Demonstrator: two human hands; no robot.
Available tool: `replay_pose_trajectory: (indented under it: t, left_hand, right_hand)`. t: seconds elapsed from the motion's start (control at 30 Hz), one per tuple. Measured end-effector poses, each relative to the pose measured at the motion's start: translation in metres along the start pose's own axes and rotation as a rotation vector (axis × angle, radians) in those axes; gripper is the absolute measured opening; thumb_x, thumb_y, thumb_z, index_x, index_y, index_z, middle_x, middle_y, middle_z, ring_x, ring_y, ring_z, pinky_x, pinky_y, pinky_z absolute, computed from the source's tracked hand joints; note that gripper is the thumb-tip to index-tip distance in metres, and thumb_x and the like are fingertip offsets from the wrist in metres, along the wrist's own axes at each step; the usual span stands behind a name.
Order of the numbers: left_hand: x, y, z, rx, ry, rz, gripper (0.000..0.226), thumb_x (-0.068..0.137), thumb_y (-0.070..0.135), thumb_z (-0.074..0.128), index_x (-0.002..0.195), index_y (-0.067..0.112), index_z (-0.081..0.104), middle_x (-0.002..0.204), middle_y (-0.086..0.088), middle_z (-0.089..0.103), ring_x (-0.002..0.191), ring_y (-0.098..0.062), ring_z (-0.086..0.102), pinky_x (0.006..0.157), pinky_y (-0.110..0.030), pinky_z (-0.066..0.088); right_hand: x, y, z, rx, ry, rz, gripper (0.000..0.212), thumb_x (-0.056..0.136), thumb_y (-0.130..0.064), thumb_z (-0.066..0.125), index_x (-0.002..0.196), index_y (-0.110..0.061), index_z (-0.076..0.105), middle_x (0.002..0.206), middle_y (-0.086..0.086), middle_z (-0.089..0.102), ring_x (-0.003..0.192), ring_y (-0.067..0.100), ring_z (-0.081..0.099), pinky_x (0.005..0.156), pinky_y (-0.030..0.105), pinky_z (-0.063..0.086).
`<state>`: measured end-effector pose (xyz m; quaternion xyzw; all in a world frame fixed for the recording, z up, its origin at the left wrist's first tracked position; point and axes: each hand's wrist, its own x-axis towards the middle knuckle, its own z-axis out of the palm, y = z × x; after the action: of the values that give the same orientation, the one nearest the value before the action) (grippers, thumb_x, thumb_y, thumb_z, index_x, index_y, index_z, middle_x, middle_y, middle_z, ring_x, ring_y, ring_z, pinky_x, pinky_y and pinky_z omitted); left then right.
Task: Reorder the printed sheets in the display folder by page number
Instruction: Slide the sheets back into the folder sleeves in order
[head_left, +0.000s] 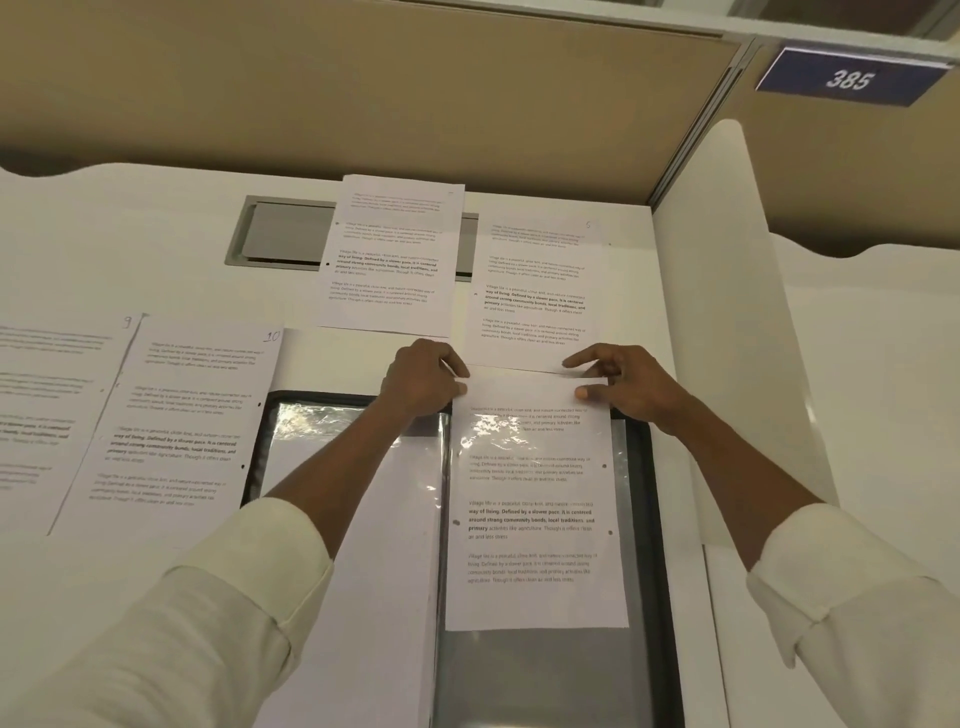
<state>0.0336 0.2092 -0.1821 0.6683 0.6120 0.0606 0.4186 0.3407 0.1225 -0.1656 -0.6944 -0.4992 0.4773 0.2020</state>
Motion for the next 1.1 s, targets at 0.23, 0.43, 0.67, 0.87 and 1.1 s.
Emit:
replay_pose_trajectory:
  t: [0.23, 0.43, 0.67, 0.87, 1.1]
  left_hand:
    - [-0.010, -0.006, 0.005, 0.046, 0.034, 0.109, 0.010, 0.086, 0.019, 0.082, 0.083, 0.026, 0.076, 0.085, 0.013, 0.072, 0.087, -0.012, 0.068, 0.087, -0.040, 0.061]
    - [-0.024, -0.008, 0.014, 0.129, 0.048, 0.188, 0.015, 0.088, 0.017, 0.071, 0.083, 0.031, 0.071, 0.090, 0.015, 0.069, 0.087, -0.012, 0.066, 0.082, -0.037, 0.059]
    - [-0.032, -0.012, 0.019, 0.213, 0.025, 0.262, 0.012, 0.088, 0.033, 0.078, 0.086, 0.028, 0.068, 0.094, 0.012, 0.062, 0.086, -0.013, 0.065, 0.078, -0.038, 0.057]
    - [-0.031, -0.012, 0.016, 0.207, -0.029, 0.290, 0.036, 0.074, 0.052, 0.089, 0.088, 0.032, 0.063, 0.092, 0.015, 0.063, 0.084, -0.007, 0.063, 0.074, -0.034, 0.053]
    - [-0.024, 0.003, 0.008, 0.224, -0.159, 0.390, 0.047, 0.066, 0.052, 0.096, 0.096, 0.035, 0.065, 0.100, 0.018, 0.065, 0.091, -0.005, 0.062, 0.079, -0.037, 0.057]
  right_hand:
    - [0.003, -0.014, 0.010, -0.204, 0.016, -0.082, 0.011, 0.090, -0.016, 0.082, 0.099, -0.023, 0.082, 0.099, -0.003, 0.079, 0.092, 0.016, 0.073, 0.085, 0.039, 0.063]
    - [-0.006, -0.013, 0.014, -0.256, -0.049, -0.087, 0.011, 0.088, -0.011, 0.084, 0.092, -0.021, 0.082, 0.092, -0.007, 0.079, 0.089, 0.007, 0.071, 0.082, 0.022, 0.053]
    - [-0.018, -0.011, 0.020, -0.311, -0.094, -0.062, 0.024, 0.076, -0.027, 0.094, 0.093, -0.027, 0.078, 0.091, -0.007, 0.078, 0.085, 0.009, 0.072, 0.078, 0.027, 0.056]
    - [-0.023, -0.018, 0.034, -0.480, -0.114, -0.089, 0.045, 0.065, -0.027, 0.100, 0.101, -0.027, 0.073, 0.095, -0.010, 0.072, 0.089, 0.012, 0.067, 0.077, 0.028, 0.053]
    - [-0.023, -0.024, 0.032, -0.454, -0.180, -0.138, 0.025, 0.082, -0.009, 0.088, 0.097, -0.024, 0.075, 0.070, -0.016, 0.074, 0.075, 0.005, 0.070, 0.080, 0.027, 0.054]
